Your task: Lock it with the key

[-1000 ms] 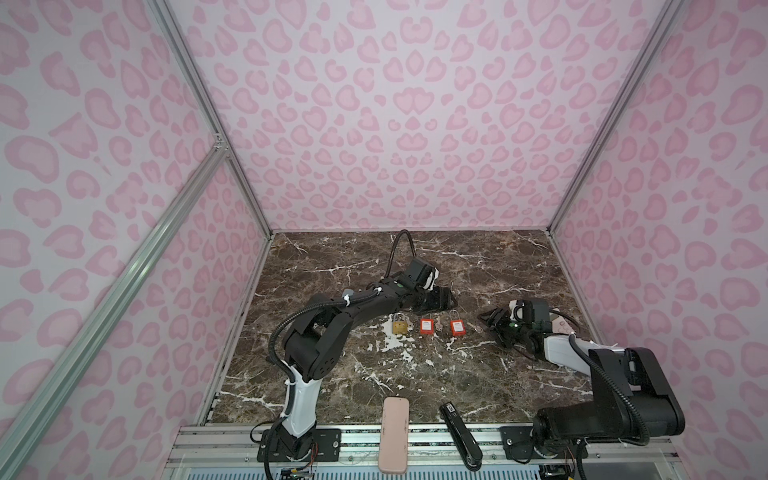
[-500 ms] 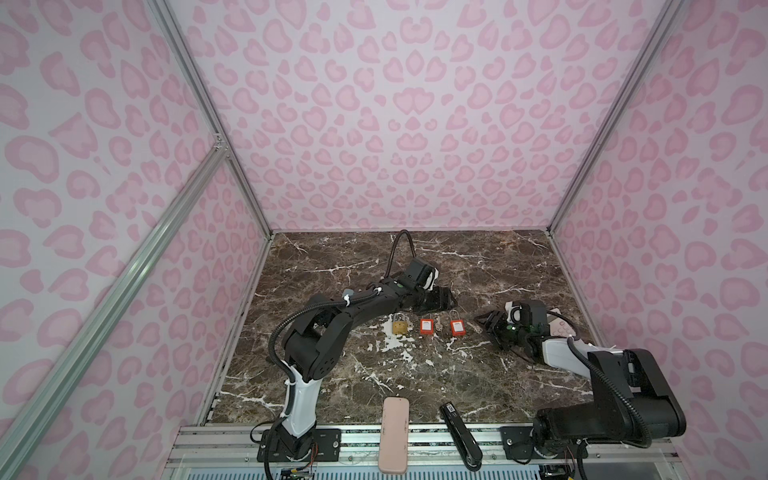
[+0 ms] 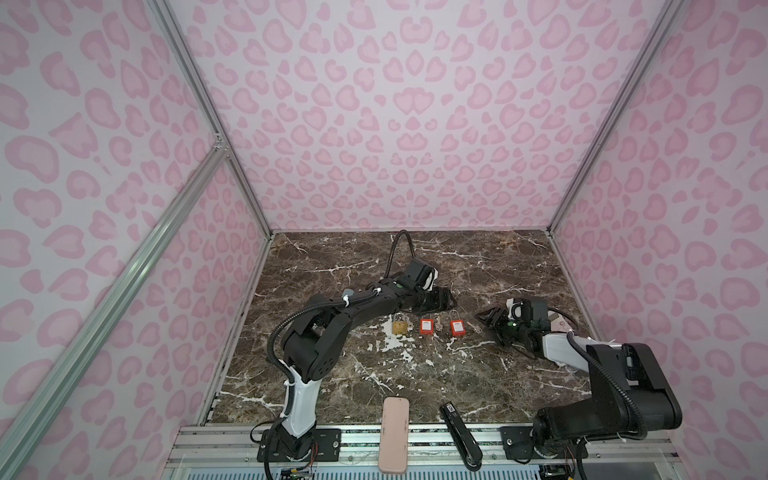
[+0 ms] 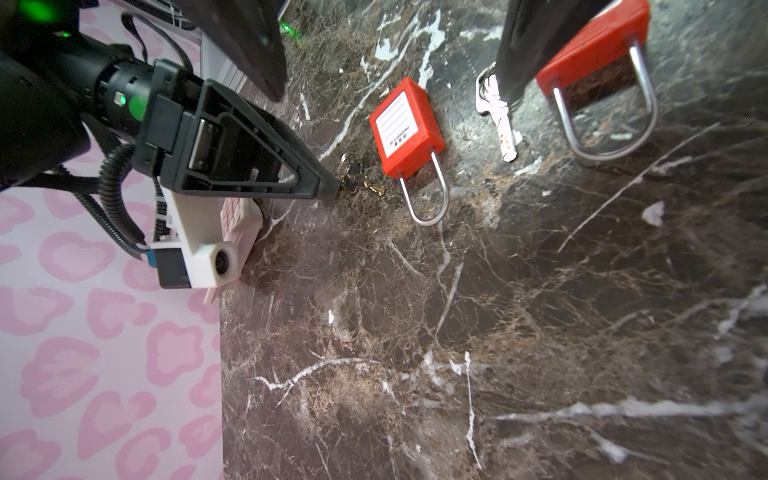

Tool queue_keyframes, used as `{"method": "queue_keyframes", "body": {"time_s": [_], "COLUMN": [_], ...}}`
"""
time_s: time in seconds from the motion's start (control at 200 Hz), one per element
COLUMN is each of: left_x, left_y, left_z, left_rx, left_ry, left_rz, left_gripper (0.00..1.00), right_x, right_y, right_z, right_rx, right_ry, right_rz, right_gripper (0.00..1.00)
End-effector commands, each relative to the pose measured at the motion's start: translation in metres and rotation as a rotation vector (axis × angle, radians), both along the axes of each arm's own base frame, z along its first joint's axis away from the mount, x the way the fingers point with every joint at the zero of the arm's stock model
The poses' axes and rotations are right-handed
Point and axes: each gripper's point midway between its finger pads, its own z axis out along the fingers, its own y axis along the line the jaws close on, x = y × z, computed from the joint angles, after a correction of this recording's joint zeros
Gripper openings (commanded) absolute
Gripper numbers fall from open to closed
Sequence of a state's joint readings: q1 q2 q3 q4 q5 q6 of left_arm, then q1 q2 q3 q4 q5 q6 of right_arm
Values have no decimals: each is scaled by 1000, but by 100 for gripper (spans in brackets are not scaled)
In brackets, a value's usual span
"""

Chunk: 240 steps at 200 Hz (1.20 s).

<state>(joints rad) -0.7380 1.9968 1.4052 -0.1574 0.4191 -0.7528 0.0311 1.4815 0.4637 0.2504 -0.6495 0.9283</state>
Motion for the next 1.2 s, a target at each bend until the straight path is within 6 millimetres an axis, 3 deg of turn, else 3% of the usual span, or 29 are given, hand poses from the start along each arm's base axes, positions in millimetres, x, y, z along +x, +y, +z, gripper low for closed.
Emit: {"method": "queue_keyframes", "body": {"time_s": [0.0, 0.52, 0.935, 1.195], "left_x": [3, 3, 3, 5], "left_y": [-2, -3, -3, 1], "left_z": [12, 12, 16, 21], "left_rx": [-24, -26, -29, -23], "left_ry": [-38, -39, -43, -59], "left_rz": [-2, -4, -5, 4], "left_gripper": [81, 81, 81, 81], "right_x": [-1, -16, -15, -7], "right_y": [3, 15, 21, 19], "right_z": [-6, -9, -7, 8], "right_rx": [11, 26, 43, 47], "right_ry": [19, 27, 23, -11], "right_rz": [8, 33, 42, 31], "right_gripper": [61, 61, 61, 61]}}
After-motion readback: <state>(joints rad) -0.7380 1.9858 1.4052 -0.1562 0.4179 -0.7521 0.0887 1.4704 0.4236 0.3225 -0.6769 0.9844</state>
